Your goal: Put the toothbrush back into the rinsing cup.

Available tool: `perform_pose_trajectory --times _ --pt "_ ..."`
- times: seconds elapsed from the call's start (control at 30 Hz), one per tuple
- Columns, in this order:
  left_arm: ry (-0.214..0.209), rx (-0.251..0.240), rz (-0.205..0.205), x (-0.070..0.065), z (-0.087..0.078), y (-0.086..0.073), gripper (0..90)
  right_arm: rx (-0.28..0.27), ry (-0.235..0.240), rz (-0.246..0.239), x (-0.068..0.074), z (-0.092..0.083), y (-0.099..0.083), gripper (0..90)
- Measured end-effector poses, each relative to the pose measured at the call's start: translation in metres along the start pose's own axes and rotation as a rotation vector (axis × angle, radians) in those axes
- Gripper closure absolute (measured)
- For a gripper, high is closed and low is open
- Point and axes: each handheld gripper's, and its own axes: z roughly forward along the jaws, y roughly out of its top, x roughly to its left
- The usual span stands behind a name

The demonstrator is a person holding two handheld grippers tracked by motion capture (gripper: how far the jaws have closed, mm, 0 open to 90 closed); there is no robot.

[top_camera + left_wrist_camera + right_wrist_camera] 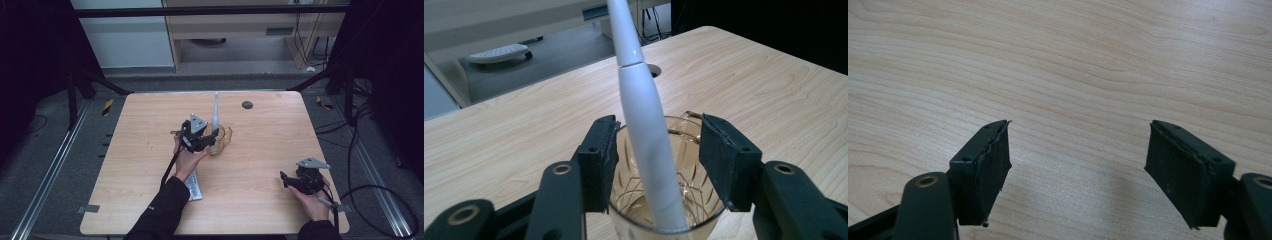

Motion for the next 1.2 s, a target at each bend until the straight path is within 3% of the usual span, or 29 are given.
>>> perform_pose_trajectory --times 0.3,0.5,0.7,0.8,1.2 --pt "0.026 0.002 0.032 0.012 -0.041 0.001 48.6 -0.001 -0.002 0.004 0.0 -0.002 0.0 25.5" --pt "0.049 0.019 0.057 0.019 -0.064 -0.006 50.2 -0.002 -0.001 0.007 0.002 -0.003 0.0 25.5" --pt "0.064 0.072 0.067 0.029 -0.081 -0.026 52.9 -0.001 -0.004 0.003 0.002 -0.002 -0.001 25.5" --pt "0.059 0.093 0.052 0.032 -0.087 -0.034 54.9 -0.003 -0.002 0.005 0.003 -0.003 0.0 25.5" --pt "0.036 0.214 0.044 0.028 -0.113 -0.077 68.1 -0.001 0.006 0.0 0.004 -0.005 -0.001 26.3"
